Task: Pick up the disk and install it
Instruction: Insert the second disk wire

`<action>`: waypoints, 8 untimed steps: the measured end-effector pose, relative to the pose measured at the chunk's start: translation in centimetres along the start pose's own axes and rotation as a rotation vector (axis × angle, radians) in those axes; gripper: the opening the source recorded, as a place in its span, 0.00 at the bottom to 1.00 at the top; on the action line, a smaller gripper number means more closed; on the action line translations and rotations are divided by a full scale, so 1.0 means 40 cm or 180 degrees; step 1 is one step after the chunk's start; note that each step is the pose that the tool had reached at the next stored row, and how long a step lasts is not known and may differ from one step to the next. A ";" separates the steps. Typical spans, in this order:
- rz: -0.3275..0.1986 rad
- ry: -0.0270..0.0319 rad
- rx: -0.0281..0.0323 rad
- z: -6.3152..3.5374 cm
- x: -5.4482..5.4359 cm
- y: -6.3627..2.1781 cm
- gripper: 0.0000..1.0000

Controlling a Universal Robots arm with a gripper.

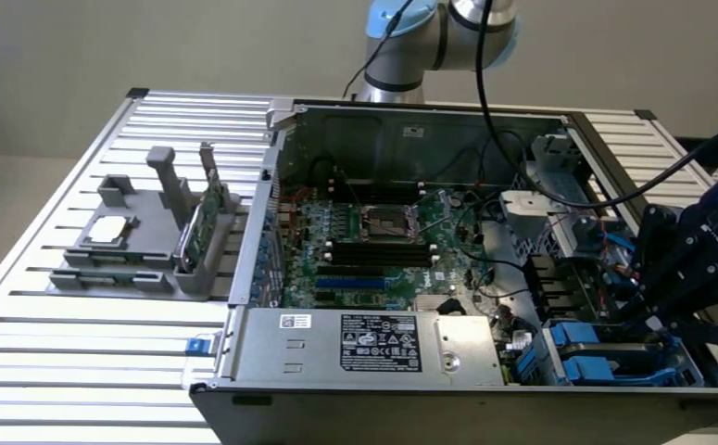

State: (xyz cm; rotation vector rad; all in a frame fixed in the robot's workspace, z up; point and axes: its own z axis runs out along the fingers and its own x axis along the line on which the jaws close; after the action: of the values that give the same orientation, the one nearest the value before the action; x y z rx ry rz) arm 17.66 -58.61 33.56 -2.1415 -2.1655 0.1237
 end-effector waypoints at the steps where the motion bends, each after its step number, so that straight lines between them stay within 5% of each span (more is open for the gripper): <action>1: 0.0000 0.0000 0.0000 0.001 0.000 0.000 0.17; 8: 0.0001 -0.0001 -0.0001 0.005 0.001 0.004 0.17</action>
State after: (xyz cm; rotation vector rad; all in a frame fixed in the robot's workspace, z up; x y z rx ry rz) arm 17.77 -58.57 33.33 -2.1420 -2.1657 0.1237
